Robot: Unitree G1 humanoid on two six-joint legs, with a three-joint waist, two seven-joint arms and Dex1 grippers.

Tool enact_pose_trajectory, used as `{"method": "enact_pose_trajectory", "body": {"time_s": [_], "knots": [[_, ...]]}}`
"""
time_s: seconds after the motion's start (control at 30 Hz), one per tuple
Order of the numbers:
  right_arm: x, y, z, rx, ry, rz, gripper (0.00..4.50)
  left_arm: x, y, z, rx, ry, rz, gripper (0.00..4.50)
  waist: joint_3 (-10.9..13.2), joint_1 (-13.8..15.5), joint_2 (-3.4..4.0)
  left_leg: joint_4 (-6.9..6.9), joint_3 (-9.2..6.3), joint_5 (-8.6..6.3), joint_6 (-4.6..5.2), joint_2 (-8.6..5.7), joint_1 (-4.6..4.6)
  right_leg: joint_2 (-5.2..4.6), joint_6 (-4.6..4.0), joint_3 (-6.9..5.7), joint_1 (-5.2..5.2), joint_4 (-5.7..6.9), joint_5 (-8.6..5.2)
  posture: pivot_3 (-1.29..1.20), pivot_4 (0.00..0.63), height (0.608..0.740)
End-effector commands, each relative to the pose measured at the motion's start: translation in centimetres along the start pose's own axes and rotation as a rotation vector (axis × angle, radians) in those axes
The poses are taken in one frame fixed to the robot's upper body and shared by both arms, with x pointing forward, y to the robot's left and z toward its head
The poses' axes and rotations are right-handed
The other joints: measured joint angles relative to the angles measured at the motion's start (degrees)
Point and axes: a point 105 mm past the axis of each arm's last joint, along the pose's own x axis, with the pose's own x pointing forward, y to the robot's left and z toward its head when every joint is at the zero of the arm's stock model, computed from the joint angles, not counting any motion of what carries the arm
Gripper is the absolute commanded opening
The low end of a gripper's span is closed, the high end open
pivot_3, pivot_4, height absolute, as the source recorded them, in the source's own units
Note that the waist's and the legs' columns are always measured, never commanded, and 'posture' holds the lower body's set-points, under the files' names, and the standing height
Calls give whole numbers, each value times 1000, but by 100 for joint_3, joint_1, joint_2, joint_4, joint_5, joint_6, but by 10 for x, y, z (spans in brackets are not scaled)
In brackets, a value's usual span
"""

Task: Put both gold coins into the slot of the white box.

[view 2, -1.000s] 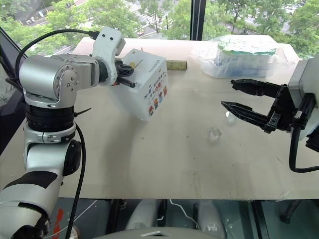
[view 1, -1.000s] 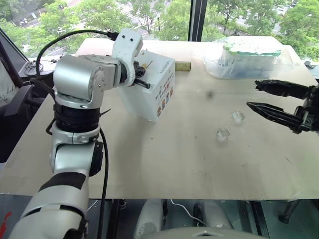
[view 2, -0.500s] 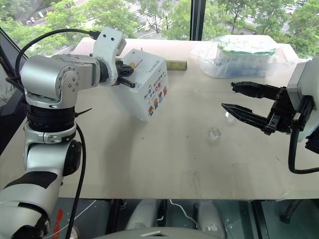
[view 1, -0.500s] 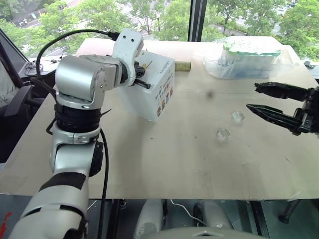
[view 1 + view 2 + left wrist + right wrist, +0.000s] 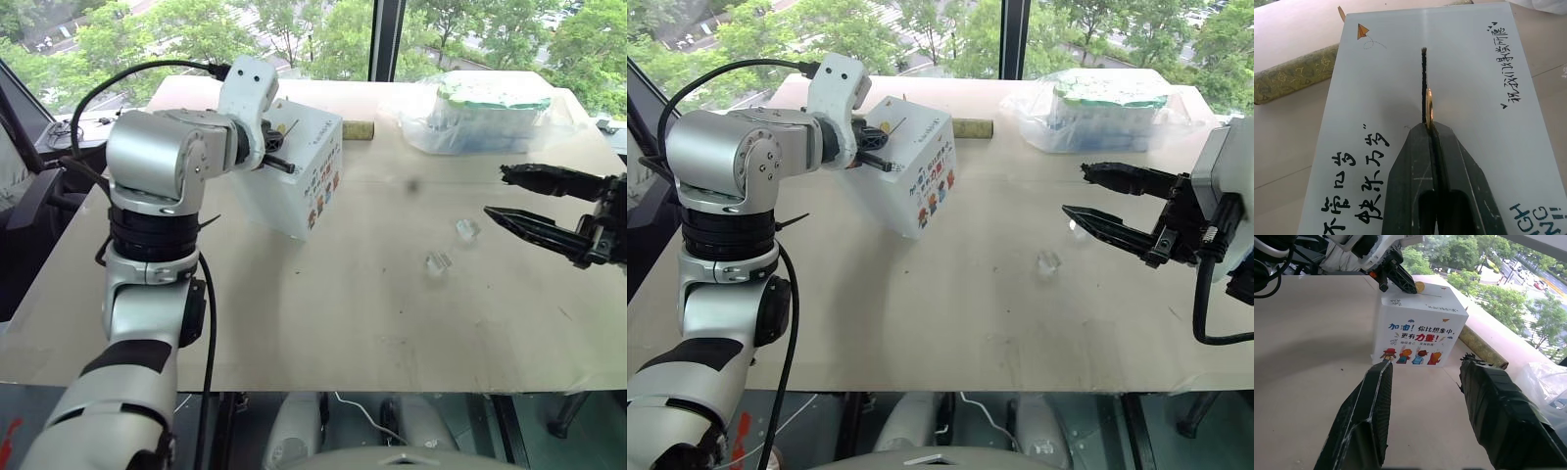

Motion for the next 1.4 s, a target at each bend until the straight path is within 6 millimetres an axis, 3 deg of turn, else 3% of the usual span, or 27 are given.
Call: {"method": "enact_pose_trajectory", "body": {"time_s": [0.03,1.0,1.13,1.23,1.4], "knots": [[-4,-2,10,-44,-27,-20,2362,7,3,-21,-19,101,20,0,0,0,0,0,0,0,0,0,0,0,0,0,0,0,0,0,150,740],[-2,-2,9,-43,-18,-18,2362,8,7,-30,-24,132,49,0,-5,-18,8,-5,8,-1,2,1,17,-1,0,10,6,2,0,0,150,740],[-1,-2,9,-44,-18,-18,2399,8,7,-28,-27,120,53,1860,-5,-15,9,-9,13,-2,2,1,20,0,0,14,7,2,0,0,150,740],[0,-1,8,-41,-17,-19,2399,8,6,-25,-35,103,53,2981,-5,-6,9,-10,15,-1,1,1,19,-1,0,14,7,-1,0,0,150,740],[0,-1,6,-39,-17,-20,2399,7,2,-22,-29,78,36,2981,-5,8,8,-9,14,-1,1,0,15,-3,0,10,7,-4,0,0,150,740]]}}
